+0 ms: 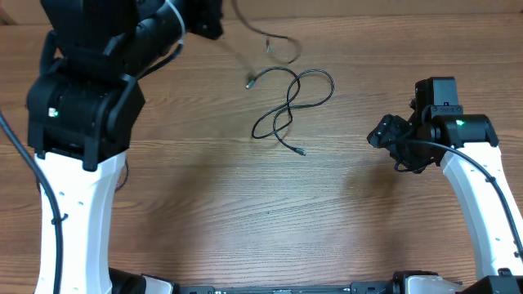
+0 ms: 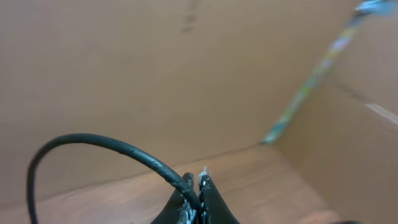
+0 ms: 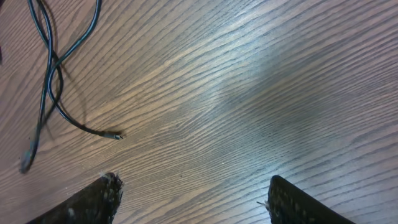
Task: Untangle cables
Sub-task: 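Carry a separated black cable with the left gripper to the far left and release, then move the left gripper to the remaining cable and grasp it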
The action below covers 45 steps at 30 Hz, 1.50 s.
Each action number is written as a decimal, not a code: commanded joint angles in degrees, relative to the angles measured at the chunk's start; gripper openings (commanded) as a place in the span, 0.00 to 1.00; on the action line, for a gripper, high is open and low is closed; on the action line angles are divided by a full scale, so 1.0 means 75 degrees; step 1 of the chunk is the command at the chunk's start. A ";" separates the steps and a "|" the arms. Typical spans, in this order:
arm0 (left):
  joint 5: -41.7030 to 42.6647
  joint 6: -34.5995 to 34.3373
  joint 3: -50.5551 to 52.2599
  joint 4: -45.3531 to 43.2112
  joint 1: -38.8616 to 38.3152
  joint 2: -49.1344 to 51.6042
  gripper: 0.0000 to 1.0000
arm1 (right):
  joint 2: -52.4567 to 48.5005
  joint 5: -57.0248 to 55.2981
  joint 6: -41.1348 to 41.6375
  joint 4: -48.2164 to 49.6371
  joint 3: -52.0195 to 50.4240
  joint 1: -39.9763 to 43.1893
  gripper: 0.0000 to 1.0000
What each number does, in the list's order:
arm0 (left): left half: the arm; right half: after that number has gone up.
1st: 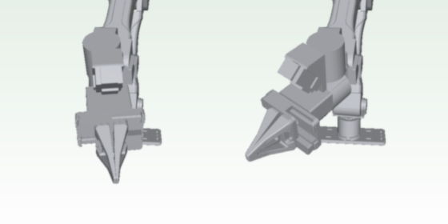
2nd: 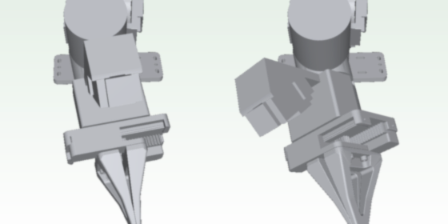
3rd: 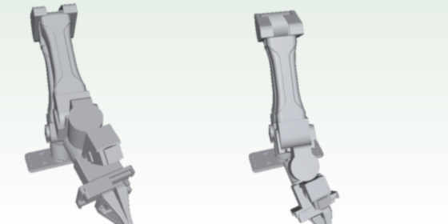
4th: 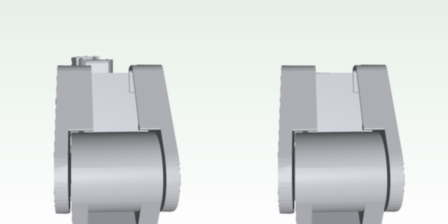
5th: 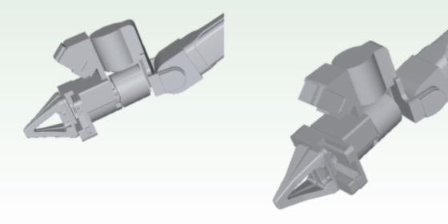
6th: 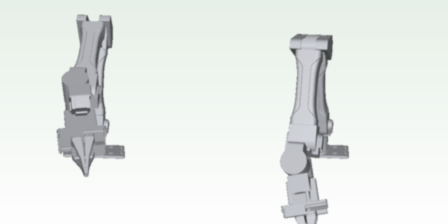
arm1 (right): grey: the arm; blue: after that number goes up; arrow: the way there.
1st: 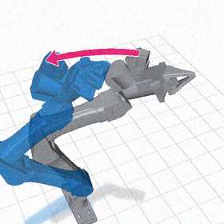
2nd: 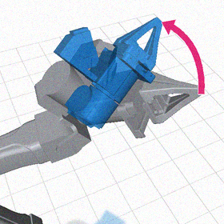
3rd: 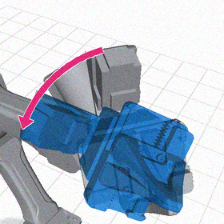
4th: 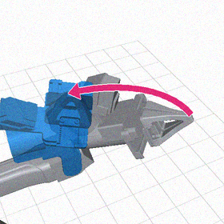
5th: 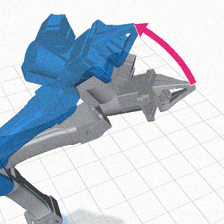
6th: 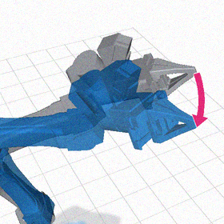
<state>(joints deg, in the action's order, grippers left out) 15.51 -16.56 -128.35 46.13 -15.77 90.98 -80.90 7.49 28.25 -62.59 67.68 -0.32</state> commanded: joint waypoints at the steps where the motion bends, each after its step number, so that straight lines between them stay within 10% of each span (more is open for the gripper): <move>1: -0.1684 0.0280 -0.0122 0.0513 0.0306 -0.0079 0.04 | 0.0055 0.0006 -0.0026 0.0041 0.0079 0.0009 0.74; 11: -0.5030 -0.0035 -0.0114 0.2570 0.1553 0.0070 0.04 | 0.0055 0.0009 -0.0026 0.0041 0.0079 0.0009 0.74; 28: -0.5062 -0.0653 -0.0114 0.2629 0.5021 0.1230 0.04 | 0.0058 0.0009 -0.0023 0.0041 0.0079 0.0009 0.74; 34: -0.4237 -0.0653 -0.0114 0.3118 0.5007 0.1763 0.98 | 0.0058 0.0015 -0.0020 0.0041 0.0079 0.0009 0.74; 45: -0.0772 -0.0647 -0.0114 0.3229 0.4523 0.1950 1.00 | 0.0055 0.0012 -0.0020 0.0044 0.0079 0.0009 0.74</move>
<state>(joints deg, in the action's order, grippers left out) -0.34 -21.04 -128.40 70.52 20.86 105.36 -80.90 7.51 28.25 -62.57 67.68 -0.32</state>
